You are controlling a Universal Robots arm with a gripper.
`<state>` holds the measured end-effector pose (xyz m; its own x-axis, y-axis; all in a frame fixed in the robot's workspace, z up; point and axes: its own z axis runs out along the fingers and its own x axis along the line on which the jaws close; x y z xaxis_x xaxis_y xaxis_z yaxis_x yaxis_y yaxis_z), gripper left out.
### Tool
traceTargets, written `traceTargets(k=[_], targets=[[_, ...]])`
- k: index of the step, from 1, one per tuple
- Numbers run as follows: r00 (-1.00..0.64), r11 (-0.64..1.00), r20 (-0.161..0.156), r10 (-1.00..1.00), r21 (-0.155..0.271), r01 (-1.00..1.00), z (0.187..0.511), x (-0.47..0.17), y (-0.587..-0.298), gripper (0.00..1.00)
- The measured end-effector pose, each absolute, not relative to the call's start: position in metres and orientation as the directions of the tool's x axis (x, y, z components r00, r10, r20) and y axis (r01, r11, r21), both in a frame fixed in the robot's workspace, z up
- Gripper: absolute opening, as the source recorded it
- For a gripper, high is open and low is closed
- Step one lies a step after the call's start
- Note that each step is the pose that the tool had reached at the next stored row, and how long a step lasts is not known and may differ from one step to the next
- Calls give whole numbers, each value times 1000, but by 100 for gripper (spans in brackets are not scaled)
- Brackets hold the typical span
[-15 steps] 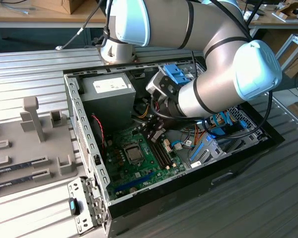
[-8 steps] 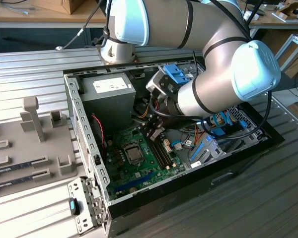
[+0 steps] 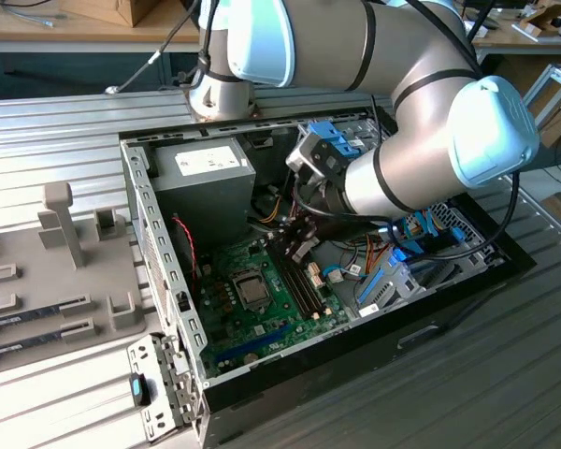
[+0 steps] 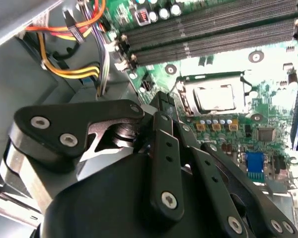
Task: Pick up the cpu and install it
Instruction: 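Close the cpu cover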
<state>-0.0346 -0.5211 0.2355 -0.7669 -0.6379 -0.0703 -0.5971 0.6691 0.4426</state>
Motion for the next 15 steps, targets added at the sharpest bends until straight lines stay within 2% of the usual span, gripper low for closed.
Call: traceTargets(k=[6,14,15], targets=[[-767,682,-51,-640,424,-597,239,-25,-511,11],[-767,714,2,-642,368,-596,243,-22,-487,11],[-767,722,17,-641,351,-596,243,-22,-480,11]])
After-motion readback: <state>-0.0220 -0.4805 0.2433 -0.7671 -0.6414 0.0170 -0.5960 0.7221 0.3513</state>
